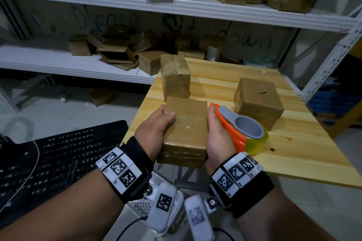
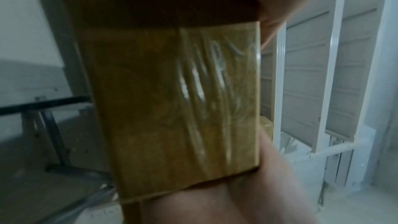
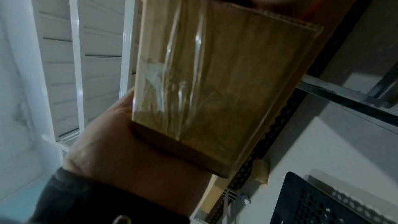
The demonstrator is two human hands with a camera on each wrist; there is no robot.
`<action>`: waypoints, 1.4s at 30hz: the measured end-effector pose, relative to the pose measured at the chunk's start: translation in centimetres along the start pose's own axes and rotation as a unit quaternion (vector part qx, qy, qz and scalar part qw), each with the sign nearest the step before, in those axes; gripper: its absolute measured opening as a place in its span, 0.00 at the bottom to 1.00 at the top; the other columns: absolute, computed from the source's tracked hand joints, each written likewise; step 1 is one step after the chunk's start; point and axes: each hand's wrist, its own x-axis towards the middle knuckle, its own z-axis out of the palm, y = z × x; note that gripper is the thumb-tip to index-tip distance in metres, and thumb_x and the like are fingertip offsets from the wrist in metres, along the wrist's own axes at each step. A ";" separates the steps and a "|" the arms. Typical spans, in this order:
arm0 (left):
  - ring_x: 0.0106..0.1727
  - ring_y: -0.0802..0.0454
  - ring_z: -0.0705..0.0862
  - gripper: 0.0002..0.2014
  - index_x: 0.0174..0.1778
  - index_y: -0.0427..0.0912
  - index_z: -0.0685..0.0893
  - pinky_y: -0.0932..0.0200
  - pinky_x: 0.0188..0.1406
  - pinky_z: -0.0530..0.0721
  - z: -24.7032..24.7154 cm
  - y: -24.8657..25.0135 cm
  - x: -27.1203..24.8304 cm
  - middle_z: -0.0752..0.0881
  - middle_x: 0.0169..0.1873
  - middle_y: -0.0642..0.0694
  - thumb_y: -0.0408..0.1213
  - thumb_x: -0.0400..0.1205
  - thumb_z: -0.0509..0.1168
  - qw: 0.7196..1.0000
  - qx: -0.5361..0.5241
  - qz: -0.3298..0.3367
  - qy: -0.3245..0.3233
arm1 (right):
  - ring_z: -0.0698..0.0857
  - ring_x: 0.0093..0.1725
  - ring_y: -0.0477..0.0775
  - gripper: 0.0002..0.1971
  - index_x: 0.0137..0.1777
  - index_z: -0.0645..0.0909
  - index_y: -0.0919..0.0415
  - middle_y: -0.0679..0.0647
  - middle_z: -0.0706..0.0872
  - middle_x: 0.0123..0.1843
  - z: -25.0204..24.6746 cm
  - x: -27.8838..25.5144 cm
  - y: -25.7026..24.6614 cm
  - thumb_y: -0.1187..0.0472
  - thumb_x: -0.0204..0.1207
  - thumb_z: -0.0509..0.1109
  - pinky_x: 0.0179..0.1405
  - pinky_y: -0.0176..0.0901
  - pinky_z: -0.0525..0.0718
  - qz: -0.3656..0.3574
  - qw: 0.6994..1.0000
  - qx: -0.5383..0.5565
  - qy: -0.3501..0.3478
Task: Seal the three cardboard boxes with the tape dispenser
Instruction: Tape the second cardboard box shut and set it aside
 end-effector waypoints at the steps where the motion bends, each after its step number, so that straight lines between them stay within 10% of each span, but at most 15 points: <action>1: 0.55 0.40 0.91 0.21 0.78 0.47 0.77 0.47 0.50 0.89 -0.1 -0.1 0.2 0.89 0.60 0.38 0.41 0.87 0.63 1.000 0.000 -0.001 -0.009 | 0.94 0.57 0.67 0.65 0.60 0.90 0.49 0.57 0.96 0.56 -0.1 0.2 0.0 0.11 0.21 0.73 0.68 0.67 0.86 0.022 0.999 0.025 -0.005; 7: 0.44 0.48 0.94 0.22 0.66 0.49 0.82 0.56 0.35 0.90 -0.5 1.2 -0.1 0.94 0.45 0.45 0.22 0.87 0.50 0.996 -0.042 0.064 -0.055 | 0.91 0.67 0.60 0.25 0.71 0.87 0.46 0.54 0.92 0.67 0.0 -1.8 -1.8 0.36 0.77 0.73 0.70 0.68 0.85 -0.096 0.990 0.075 -0.074; 10: 0.55 0.56 0.91 0.26 0.78 0.49 0.75 0.59 0.46 0.90 -0.9 2.2 -0.7 0.92 0.57 0.52 0.22 0.88 0.52 0.993 0.001 0.113 -0.036 | 0.88 0.72 0.54 0.31 0.83 0.77 0.47 0.50 0.88 0.75 -0.3 -2.2 -2.2 0.45 0.79 0.76 0.73 0.65 0.84 -0.194 0.976 0.052 -0.086; 14: 0.68 0.68 0.80 0.28 0.88 0.52 0.62 0.63 0.67 0.81 -0.7 1.9 -1.6 0.77 0.76 0.55 0.40 0.90 0.58 0.973 0.149 0.175 0.002 | 0.75 0.84 0.50 0.31 0.76 0.75 0.23 0.44 0.79 0.83 0.2 -2.4 -2.0 0.27 0.72 0.75 0.81 0.66 0.76 -0.328 0.939 -0.096 -0.044; 18: 0.86 0.57 0.61 0.60 0.90 0.54 0.45 0.47 0.86 0.63 -0.3 0.9 -1.9 0.57 0.88 0.53 0.81 0.66 0.61 0.969 0.199 0.150 0.000 | 0.85 0.74 0.45 0.30 0.86 0.71 0.55 0.46 0.87 0.74 0.1 -2.8 -1.8 0.57 0.85 0.73 0.68 0.50 0.87 -0.331 0.941 -0.038 -0.068; 23: 0.75 0.43 0.81 0.67 0.89 0.58 0.51 0.35 0.75 0.77 -0.8 0.3 -0.8 0.75 0.80 0.46 0.65 0.58 0.83 0.995 0.017 0.093 -0.021 | 0.93 0.61 0.64 0.16 0.75 0.82 0.58 0.61 0.93 0.63 0.8 -4.4 -1.6 0.62 0.90 0.64 0.58 0.58 0.93 -0.173 0.971 0.091 -0.140; 27: 0.69 0.36 0.85 0.54 0.86 0.58 0.61 0.32 0.66 0.84 -0.6 0.5 -0.7 0.80 0.75 0.37 0.48 0.62 0.77 0.994 -0.052 0.079 -0.054 | 0.95 0.57 0.63 0.15 0.72 0.84 0.53 0.61 0.95 0.59 1.0 -4.9 -1.0 0.55 0.90 0.64 0.54 0.59 0.94 -0.103 0.974 0.112 -0.169; 34: 0.85 0.54 0.66 0.61 0.88 0.64 0.50 0.39 0.82 0.69 -0.4 0.0 -1.7 0.63 0.86 0.54 0.78 0.62 0.71 0.975 0.163 0.152 -0.012 | 0.95 0.55 0.60 0.13 0.64 0.87 0.54 0.59 0.96 0.57 0.0 -4.0 -1.0 0.54 0.90 0.62 0.53 0.54 0.95 -0.148 0.977 0.054 -0.141; 38: 0.83 0.62 0.60 0.71 0.89 0.56 0.35 0.57 0.81 0.64 -0.4 1.3 -2.4 0.57 0.86 0.55 0.80 0.59 0.67 0.934 0.313 0.167 -0.036 | 0.93 0.63 0.61 0.15 0.67 0.88 0.46 0.55 0.94 0.62 -0.1 -3.1 -0.9 0.44 0.88 0.66 0.68 0.67 0.87 -0.191 0.976 0.009 -0.105; 42: 0.73 0.57 0.69 0.74 0.89 0.57 0.40 0.64 0.67 0.69 -0.6 2.2 -2.3 0.66 0.75 0.50 0.75 0.51 0.71 0.921 0.368 0.124 -0.014 | 0.95 0.57 0.59 0.16 0.57 0.92 0.42 0.53 0.96 0.56 -0.6 -2.6 -0.9 0.39 0.84 0.66 0.64 0.68 0.89 -0.220 0.973 -0.054 -0.053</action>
